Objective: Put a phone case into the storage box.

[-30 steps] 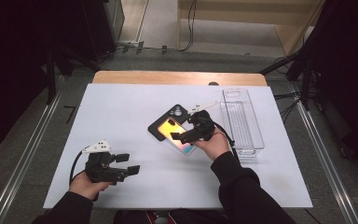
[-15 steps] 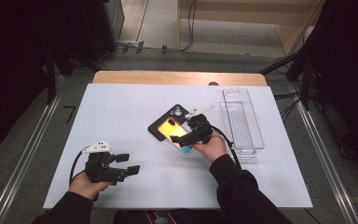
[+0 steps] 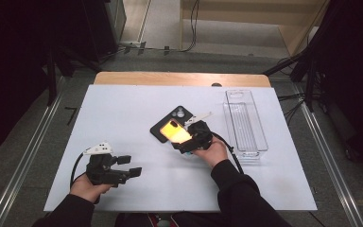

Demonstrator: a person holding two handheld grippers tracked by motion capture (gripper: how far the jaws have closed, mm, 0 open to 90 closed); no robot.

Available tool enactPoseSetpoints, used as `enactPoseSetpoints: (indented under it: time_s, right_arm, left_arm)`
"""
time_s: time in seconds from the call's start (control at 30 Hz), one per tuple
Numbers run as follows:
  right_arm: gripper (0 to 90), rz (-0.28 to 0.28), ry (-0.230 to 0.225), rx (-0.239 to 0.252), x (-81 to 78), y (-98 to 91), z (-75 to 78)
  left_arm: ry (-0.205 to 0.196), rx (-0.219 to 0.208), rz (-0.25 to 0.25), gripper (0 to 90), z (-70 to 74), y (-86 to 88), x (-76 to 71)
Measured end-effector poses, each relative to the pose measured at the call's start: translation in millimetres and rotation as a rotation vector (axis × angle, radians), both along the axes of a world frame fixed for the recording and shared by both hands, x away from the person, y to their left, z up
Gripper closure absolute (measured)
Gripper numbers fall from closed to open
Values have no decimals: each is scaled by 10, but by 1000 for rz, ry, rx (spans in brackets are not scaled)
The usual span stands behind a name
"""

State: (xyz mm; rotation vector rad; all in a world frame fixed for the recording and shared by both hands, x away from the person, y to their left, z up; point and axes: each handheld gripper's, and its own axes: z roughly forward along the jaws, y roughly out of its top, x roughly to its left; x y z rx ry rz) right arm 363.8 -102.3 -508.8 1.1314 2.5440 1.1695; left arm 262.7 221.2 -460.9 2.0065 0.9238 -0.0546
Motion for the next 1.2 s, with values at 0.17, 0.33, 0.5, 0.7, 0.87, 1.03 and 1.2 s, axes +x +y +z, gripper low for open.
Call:
enactPoseSetpoints:
  time_s: [0.17, 0.33, 0.5, 0.7, 0.87, 1.03, 1.2]
  right_arm:
    - [68, -21, -11, -41, -12, 43, -58]
    - [68, -11, -46, -67, -40, 61, -86]
    - [124, -29, -107, -119, -96, 93, -106]
    - [144, -34, -111, -122, -99, 90, -105]
    - [147, -32, -108, -122, -99, 87, -98]
    - [148, -15, -96, -110, -97, 61, -47]
    - [148, -10, -84, -74, -129, 21, 87]
  left_arm:
    - [0, -2, 4, 251, 1, 3, 1]
    - [1, -1, 4, 251, 0, 2, 2]
    - [0, -3, 6, 251, -1, -4, 2]
    - [0, -4, 5, 251, 2, -1, 1]
    - [2, -4, 5, 251, 1, -2, 3]
    - [2, -7, 8, 251, 4, 4, 5]
    - [65, -52, 35, 251, 31, 15, 29]
